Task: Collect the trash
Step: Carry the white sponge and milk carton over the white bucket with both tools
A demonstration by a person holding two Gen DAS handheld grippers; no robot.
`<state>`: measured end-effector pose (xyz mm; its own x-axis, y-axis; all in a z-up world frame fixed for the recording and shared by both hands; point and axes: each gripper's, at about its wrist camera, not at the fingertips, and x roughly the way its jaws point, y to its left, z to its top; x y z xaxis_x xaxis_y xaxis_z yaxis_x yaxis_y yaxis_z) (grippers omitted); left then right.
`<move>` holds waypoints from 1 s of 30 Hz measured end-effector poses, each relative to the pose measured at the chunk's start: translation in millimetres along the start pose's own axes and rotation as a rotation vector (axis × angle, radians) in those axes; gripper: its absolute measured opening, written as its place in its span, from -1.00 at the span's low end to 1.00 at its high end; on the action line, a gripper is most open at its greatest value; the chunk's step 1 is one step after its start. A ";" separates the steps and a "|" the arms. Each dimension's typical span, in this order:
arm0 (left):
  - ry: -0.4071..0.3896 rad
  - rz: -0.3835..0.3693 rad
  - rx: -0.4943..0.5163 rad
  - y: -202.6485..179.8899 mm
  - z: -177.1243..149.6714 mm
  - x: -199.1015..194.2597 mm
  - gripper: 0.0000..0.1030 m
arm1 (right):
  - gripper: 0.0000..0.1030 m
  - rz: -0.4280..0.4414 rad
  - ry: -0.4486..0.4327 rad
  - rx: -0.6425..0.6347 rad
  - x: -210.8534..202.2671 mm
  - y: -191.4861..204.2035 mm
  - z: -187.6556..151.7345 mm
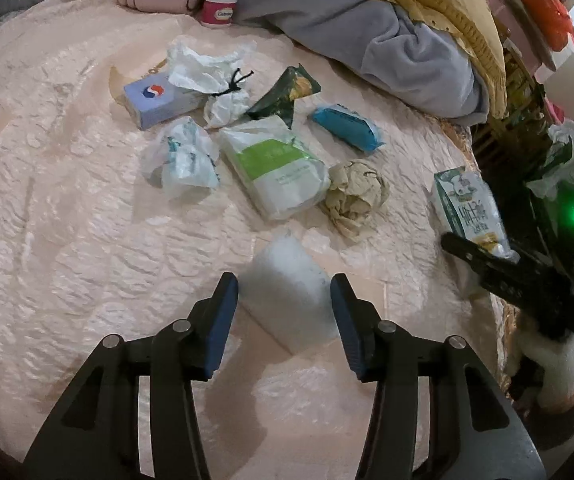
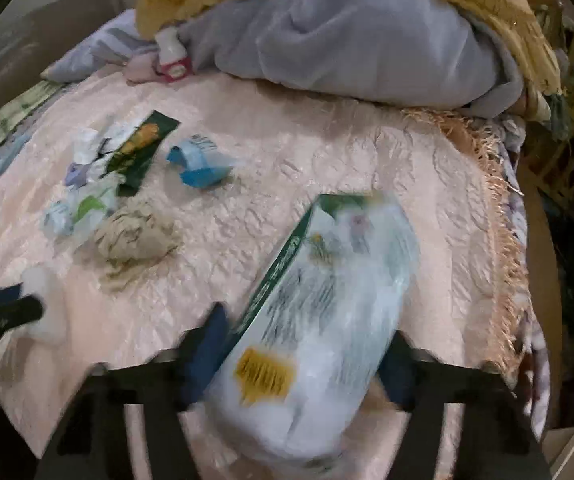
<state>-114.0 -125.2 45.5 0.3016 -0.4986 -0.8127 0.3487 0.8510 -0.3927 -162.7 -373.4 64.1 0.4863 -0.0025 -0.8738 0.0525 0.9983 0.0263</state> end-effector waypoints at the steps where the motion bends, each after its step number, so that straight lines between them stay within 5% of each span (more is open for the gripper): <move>1: 0.001 -0.004 0.006 -3.5 -0.2 0.2 -0.32 | -0.18 0.006 -0.001 -0.001 -3.4 -2.7 -2.8; 5: 0.012 -0.019 0.049 -22.1 -1.5 -5.0 -0.63 | -0.30 0.164 -0.014 0.080 -24.6 -25.8 -12.3; 11: -0.001 -0.074 0.089 -45.3 -1.9 -26.8 -0.68 | -0.43 0.280 -0.066 0.114 -62.4 -35.8 -31.1; 30: -0.016 -0.164 0.271 -166.9 -17.9 -49.3 -0.68 | -0.43 0.294 -0.225 0.225 -144.9 -89.0 -84.1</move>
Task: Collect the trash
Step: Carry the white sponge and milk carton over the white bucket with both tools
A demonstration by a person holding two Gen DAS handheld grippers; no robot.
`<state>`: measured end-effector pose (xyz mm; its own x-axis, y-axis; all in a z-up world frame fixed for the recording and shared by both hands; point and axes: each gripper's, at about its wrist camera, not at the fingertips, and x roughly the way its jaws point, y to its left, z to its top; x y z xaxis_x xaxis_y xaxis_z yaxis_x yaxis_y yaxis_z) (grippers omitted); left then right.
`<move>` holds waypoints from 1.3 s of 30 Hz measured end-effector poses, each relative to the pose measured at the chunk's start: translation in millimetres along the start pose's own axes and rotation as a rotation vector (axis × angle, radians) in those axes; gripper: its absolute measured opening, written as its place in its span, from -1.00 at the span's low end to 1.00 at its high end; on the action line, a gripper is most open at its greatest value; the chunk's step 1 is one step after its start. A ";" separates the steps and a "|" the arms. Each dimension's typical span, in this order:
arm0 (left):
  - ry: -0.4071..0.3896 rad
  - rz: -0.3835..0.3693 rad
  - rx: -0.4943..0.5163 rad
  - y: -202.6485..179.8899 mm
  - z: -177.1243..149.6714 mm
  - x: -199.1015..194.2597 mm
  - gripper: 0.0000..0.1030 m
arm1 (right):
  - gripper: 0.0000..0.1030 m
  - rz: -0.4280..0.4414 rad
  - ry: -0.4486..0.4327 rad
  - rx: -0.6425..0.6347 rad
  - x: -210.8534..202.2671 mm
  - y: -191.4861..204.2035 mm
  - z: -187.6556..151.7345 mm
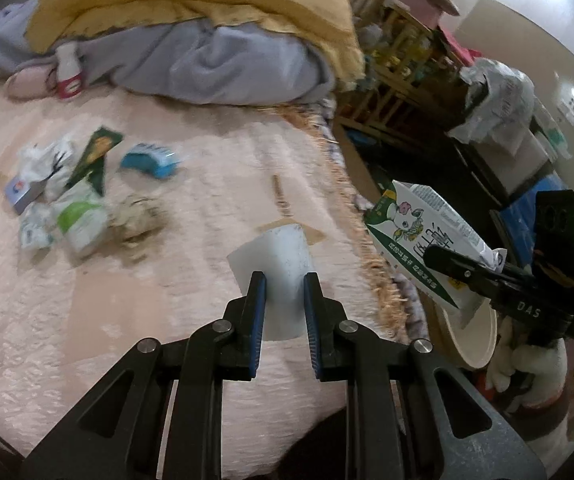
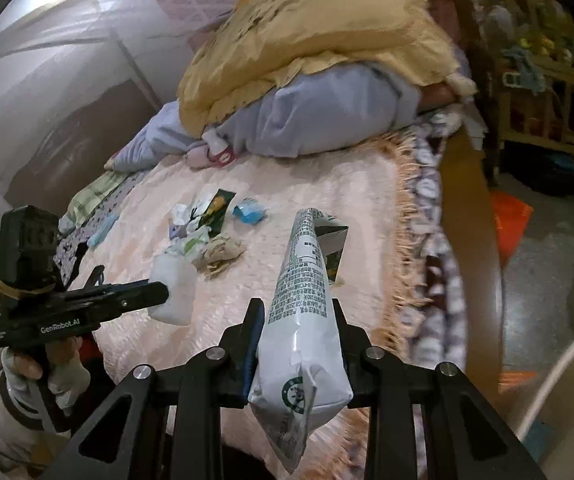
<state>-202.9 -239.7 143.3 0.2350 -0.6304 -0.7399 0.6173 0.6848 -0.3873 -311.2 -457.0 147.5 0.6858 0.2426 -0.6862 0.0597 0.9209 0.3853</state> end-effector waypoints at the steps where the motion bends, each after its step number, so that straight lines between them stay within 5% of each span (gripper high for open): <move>1: 0.000 -0.001 0.014 -8.1 0.1 1.2 -0.69 | -0.43 -0.004 -0.006 0.004 -5.3 -3.0 -1.2; 24: 0.066 -0.097 0.277 -171.6 -3.4 52.4 -0.69 | -0.43 -0.164 -0.119 0.166 -111.0 -96.0 -54.6; 39: 0.134 -0.224 0.336 -243.8 -12.0 90.0 -0.69 | -0.43 -0.272 -0.151 0.309 -149.4 -156.0 -90.3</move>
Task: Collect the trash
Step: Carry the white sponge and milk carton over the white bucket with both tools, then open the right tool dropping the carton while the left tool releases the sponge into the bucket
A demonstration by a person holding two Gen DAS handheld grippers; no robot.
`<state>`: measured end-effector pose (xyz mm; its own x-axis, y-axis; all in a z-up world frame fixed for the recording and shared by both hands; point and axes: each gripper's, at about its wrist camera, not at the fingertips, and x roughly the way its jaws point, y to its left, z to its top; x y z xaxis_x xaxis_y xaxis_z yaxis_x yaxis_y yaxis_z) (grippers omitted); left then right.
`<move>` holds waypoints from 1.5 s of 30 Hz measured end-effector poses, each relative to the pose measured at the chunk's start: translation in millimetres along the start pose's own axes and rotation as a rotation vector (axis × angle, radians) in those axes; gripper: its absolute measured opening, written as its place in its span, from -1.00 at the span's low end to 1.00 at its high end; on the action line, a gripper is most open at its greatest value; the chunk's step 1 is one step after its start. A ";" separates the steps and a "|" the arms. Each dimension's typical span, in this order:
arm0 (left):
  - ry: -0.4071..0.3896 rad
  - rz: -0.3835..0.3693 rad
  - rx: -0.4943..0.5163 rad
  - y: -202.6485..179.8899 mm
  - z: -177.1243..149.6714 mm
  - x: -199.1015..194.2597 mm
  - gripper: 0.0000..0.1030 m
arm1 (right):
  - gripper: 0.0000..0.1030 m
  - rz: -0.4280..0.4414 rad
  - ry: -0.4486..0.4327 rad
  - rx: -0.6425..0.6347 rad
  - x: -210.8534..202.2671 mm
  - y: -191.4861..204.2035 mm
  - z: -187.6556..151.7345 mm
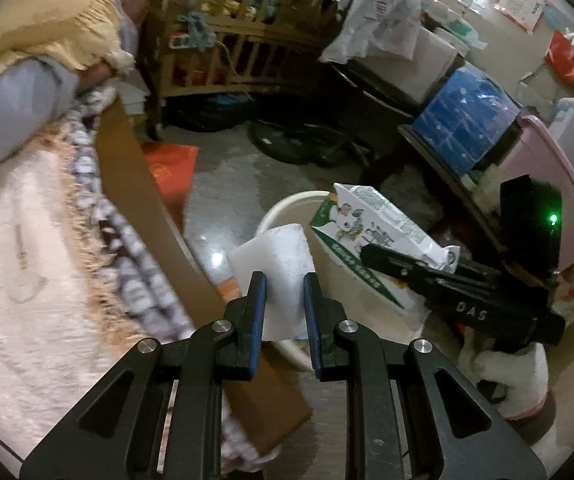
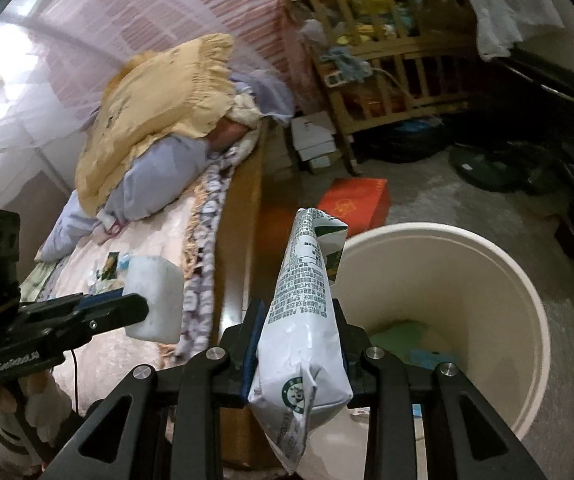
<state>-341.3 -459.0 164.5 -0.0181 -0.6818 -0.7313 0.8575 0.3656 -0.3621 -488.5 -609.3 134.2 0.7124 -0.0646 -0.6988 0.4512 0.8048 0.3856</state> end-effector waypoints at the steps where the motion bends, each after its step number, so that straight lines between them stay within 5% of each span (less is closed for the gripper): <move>1: 0.008 -0.013 -0.004 -2.8 0.6 5.8 -0.69 | -0.43 -0.007 0.000 0.005 -1.2 -3.9 -1.2; 20: 0.080 -0.049 -0.014 -21.1 0.3 63.1 -0.69 | -0.43 -0.063 0.023 0.085 0.6 -48.5 -12.0; 28: 0.079 -0.126 -0.029 -23.8 1.3 71.7 -0.56 | -0.43 -0.113 0.004 0.094 -1.8 -51.4 -10.0; 31: 0.103 -0.148 -0.034 -21.4 1.1 72.6 -0.46 | -0.12 -0.153 0.011 0.085 -1.5 -50.6 -10.3; 37: 0.103 -0.088 -0.033 -7.5 -4.5 56.6 -0.38 | -0.12 -0.115 0.045 0.079 7.7 -38.7 -11.9; 45: 0.013 0.089 -0.034 32.0 -14.7 14.9 -0.38 | -0.11 -0.056 0.074 -0.016 29.1 13.6 -7.5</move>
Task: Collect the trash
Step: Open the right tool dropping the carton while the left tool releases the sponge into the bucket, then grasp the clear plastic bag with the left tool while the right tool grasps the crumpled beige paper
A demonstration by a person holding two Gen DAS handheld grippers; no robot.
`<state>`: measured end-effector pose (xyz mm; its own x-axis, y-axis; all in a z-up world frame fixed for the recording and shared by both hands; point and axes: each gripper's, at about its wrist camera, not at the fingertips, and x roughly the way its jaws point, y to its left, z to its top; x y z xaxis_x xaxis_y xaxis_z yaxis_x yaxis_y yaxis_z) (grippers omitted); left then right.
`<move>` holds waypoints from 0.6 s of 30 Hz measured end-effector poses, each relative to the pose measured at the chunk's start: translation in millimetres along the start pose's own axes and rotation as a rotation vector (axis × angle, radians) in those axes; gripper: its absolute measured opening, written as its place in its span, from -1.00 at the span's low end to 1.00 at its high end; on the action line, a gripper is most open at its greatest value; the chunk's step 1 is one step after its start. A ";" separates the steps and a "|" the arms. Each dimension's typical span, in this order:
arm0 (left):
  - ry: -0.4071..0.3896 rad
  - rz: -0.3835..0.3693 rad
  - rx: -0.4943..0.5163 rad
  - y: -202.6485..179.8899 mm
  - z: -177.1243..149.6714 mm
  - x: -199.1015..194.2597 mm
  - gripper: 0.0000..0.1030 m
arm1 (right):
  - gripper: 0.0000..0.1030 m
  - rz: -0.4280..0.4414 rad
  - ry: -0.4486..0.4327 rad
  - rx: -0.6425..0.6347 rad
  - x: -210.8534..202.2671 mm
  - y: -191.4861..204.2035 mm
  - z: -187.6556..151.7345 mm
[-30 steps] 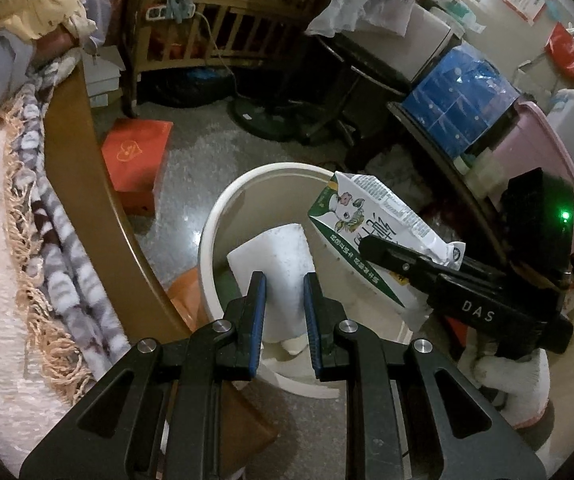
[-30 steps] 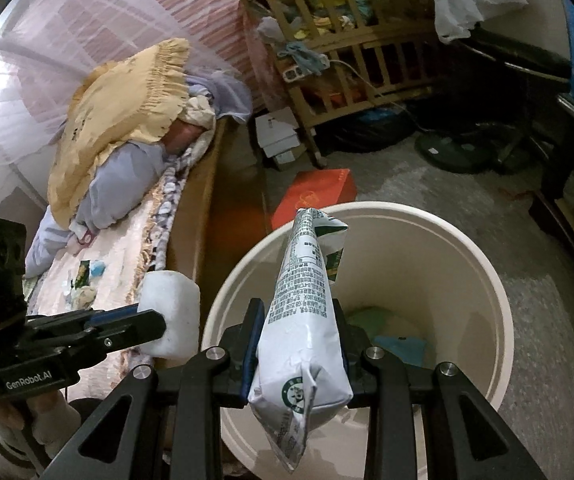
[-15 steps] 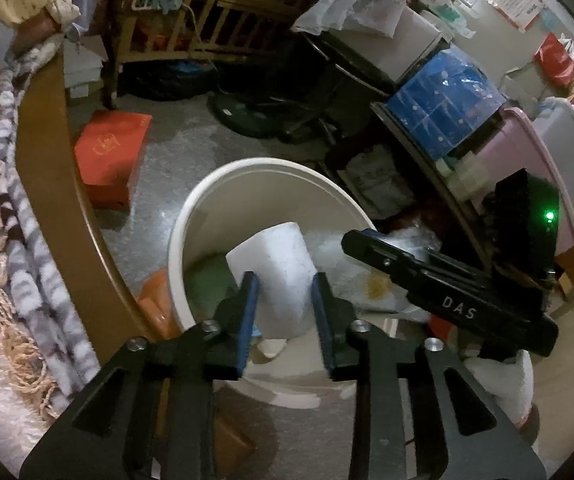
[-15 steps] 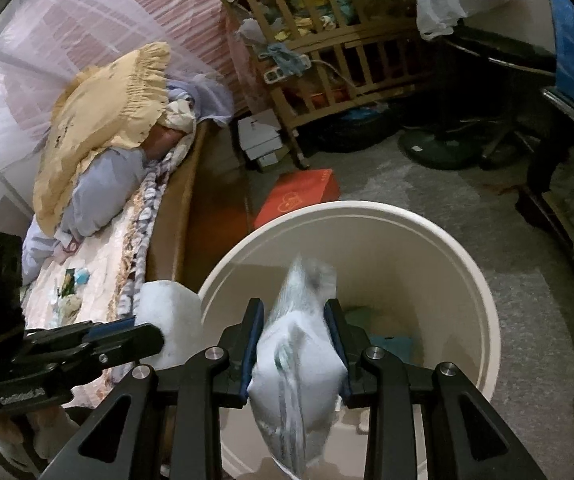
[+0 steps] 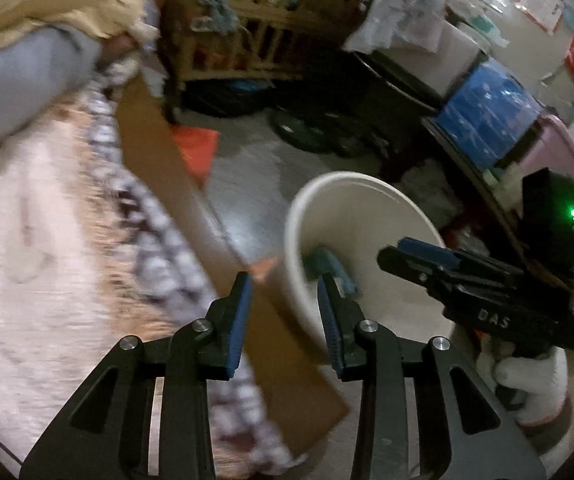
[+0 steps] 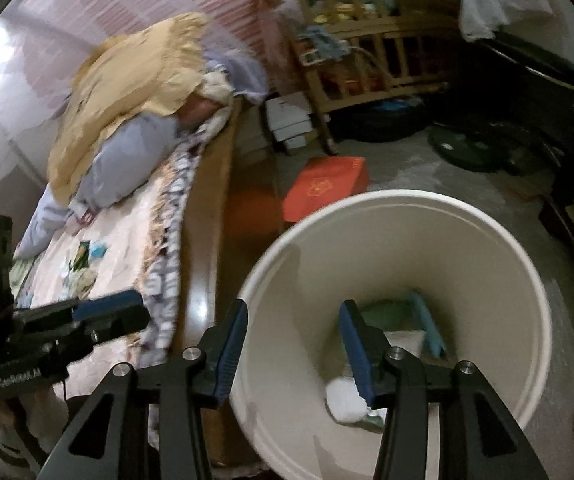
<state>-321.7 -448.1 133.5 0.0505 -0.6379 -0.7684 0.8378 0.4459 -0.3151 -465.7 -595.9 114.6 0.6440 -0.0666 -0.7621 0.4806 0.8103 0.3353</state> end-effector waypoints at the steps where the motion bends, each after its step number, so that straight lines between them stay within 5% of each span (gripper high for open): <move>1: -0.012 0.025 -0.004 6.7 -1.5 -4.9 -0.38 | -0.11 0.007 0.004 -0.013 3.2 8.3 0.6; 7: -0.058 0.124 -0.041 47.2 -13.8 -35.9 -0.38 | 0.22 0.047 0.022 -0.095 19.9 59.6 4.6; 18: -0.111 0.255 -0.172 139.5 -49.5 -101.7 -0.38 | 0.29 0.136 0.085 -0.242 67.1 164.5 7.7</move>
<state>-236.9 -290.0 140.1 0.3133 -0.5525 -0.7724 0.6868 0.6936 -0.2175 -338.8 -471.5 122.9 0.6358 0.0930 -0.7662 0.2303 0.9246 0.3034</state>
